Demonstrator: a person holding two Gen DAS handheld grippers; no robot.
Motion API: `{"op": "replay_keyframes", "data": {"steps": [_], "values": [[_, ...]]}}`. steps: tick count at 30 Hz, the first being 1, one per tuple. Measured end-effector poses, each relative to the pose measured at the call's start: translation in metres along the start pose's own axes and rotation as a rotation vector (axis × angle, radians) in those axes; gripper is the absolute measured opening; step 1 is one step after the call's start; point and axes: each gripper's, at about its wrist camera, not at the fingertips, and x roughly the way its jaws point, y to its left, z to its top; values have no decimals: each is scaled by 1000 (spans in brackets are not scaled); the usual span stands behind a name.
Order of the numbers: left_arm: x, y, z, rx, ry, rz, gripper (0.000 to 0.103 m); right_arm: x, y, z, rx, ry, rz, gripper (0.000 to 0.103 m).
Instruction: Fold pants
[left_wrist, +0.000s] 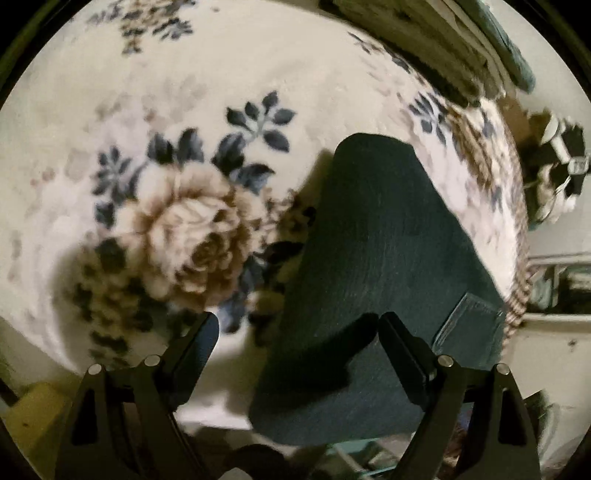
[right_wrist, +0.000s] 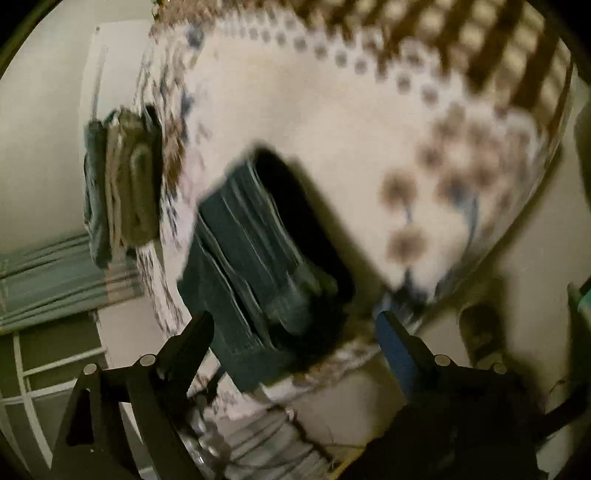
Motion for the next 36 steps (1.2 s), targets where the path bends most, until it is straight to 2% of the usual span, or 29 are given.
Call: {"op": "replay_keyframes", "data": {"steps": [4, 7, 8, 11, 18, 20, 21, 22, 24, 25, 26, 29, 33, 36], "values": [[13, 1, -2, -20, 29, -74, 88, 42, -2, -2, 3, 18, 27, 91], [23, -5, -4, -12, 51, -105, 88, 66, 1, 4, 19, -33, 44, 93], [25, -5, -4, -9, 55, -111, 88, 69, 6, 5, 21, -50, 90, 93], [26, -7, -4, 11, 55, -119, 88, 73, 20, 7, 6, -77, 118, 93], [38, -9, -2, 22, 38, -165, 88, 85, 28, 15, -31, -80, 98, 93], [39, -11, -3, 14, 11, -164, 88, 86, 31, 13, -46, -96, 78, 83], [39, -14, -3, 26, 2, -161, 88, 85, 32, 12, -47, -100, 81, 68], [37, -18, -4, 46, -8, -166, 79, 83, 33, 10, -46, -105, 85, 60], [32, -24, -6, 81, -25, -161, 61, 79, 40, 7, -61, -115, 72, 52], [26, -24, -7, 91, -35, -165, 42, 78, 43, 7, -67, -119, 66, 48], [23, -24, -8, 97, -41, -178, 31, 73, 47, 5, -75, -120, 58, 47], [6, -30, -11, 131, -53, -193, 23, 64, 62, 0, -110, -119, 35, 42], [-21, -37, -14, 146, -63, -195, 22, 47, 76, -7, -120, -112, 31, 39], [-57, -50, -17, 153, -82, -198, 22, 30, 103, -14, -140, -105, 42, 39]]}}
